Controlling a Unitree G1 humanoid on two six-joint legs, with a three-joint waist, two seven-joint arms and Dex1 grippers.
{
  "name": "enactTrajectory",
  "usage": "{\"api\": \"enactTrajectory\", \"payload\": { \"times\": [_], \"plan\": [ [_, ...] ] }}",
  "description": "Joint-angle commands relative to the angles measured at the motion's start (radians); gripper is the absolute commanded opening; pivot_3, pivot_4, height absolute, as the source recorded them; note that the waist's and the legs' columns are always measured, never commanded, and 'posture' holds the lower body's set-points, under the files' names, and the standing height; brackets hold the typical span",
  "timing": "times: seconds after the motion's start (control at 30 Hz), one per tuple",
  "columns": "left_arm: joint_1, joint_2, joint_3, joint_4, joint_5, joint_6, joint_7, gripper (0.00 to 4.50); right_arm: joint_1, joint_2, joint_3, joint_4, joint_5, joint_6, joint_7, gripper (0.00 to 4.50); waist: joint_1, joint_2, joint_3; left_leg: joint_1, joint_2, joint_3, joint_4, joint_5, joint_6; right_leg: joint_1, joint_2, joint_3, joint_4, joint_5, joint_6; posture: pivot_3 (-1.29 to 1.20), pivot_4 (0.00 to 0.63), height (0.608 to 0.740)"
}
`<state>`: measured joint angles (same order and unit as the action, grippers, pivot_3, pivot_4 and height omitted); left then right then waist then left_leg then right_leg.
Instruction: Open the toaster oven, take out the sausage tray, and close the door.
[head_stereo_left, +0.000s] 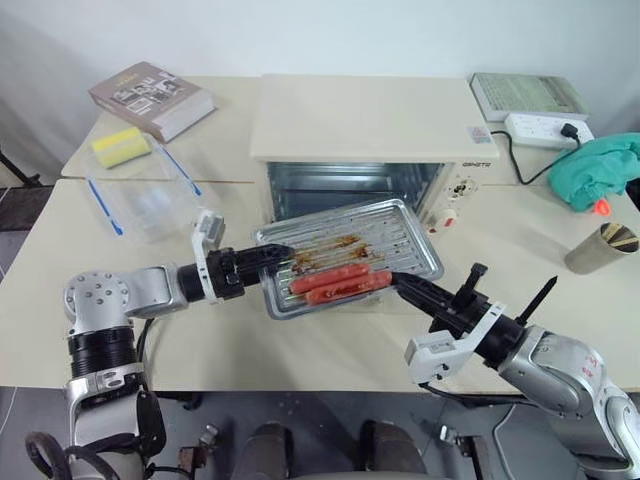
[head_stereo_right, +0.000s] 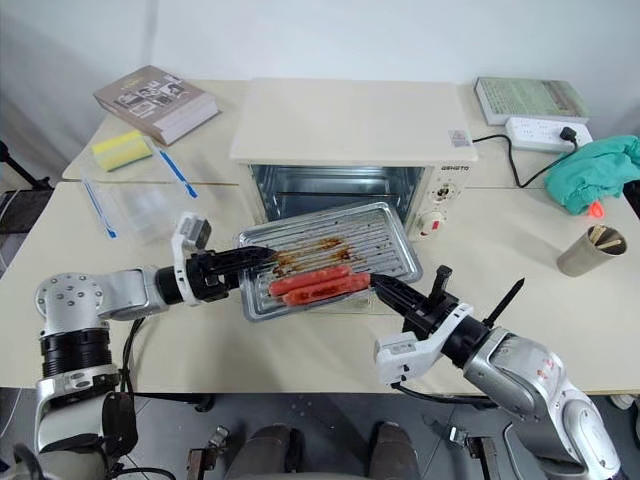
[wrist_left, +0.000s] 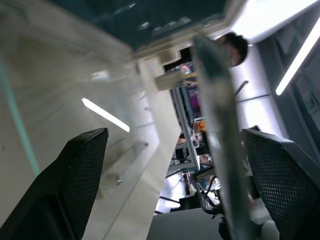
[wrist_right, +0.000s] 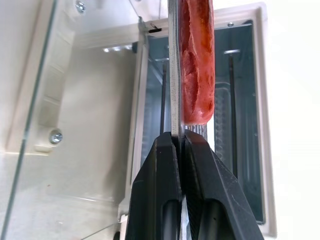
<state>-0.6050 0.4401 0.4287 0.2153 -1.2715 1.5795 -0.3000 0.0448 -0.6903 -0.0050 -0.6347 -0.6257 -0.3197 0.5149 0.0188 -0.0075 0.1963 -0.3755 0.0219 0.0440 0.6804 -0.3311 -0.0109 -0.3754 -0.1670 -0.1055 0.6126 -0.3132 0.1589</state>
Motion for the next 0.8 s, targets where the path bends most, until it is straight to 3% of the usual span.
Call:
{"api": "enactTrajectory", "payload": {
  "times": [0.03, 0.23, 0.47, 0.63, 0.8],
  "plan": [
    [-0.016, -0.027, 0.041, 0.025, -0.137, 0.035, 0.104, 3.97, -0.012, -0.008, 0.000, -0.025, 0.045, -0.008, 0.019, 0.00, 0.001, 0.000, 0.000, 0.000, 0.000, 0.000, 0.000, 0.000, 0.000, 0.000, 0.000, 0.000, 0.000, 0.000, 0.000, 0.00, 0.150, 0.740],
    [-0.009, -0.018, 0.047, 0.069, -0.315, 0.011, 0.293, 2.28, -0.006, -0.007, -0.004, -0.028, 0.050, 0.001, 0.049, 0.00, 0.002, 0.000, 0.000, 0.000, 0.000, 0.000, 0.001, 0.000, 0.000, 0.000, 0.000, 0.001, 0.000, 0.000, 0.000, 0.00, 0.150, 0.740],
    [0.081, 0.057, -0.112, 0.014, -0.688, -0.157, 0.499, 0.24, -0.013, 0.000, 0.007, -0.015, 0.045, 0.006, 0.066, 0.00, 0.002, 0.000, 0.000, 0.002, 0.000, -0.004, 0.000, 0.000, 0.000, 0.000, 0.000, 0.002, 0.000, 0.000, 0.000, 0.00, 0.150, 0.740],
    [0.128, 0.064, -0.143, -0.037, -0.701, -0.188, 0.478, 0.12, -0.026, 0.007, 0.018, -0.009, 0.056, 0.020, 0.075, 0.00, 0.002, 0.000, 0.000, 0.002, 0.000, -0.002, 0.001, 0.000, 0.000, 0.001, 0.000, 0.002, 0.000, 0.000, 0.000, 0.00, 0.150, 0.740],
    [0.160, 0.047, -0.140, -0.065, -0.701, -0.208, 0.463, 0.12, -0.011, 0.011, 0.029, -0.024, 0.165, 0.113, 0.158, 0.00, 0.004, 0.000, 0.000, 0.002, 0.000, 0.002, 0.001, 0.000, 0.000, 0.001, 0.000, 0.002, -0.001, 0.000, 0.000, 0.00, 0.150, 0.740]
  ]
}}
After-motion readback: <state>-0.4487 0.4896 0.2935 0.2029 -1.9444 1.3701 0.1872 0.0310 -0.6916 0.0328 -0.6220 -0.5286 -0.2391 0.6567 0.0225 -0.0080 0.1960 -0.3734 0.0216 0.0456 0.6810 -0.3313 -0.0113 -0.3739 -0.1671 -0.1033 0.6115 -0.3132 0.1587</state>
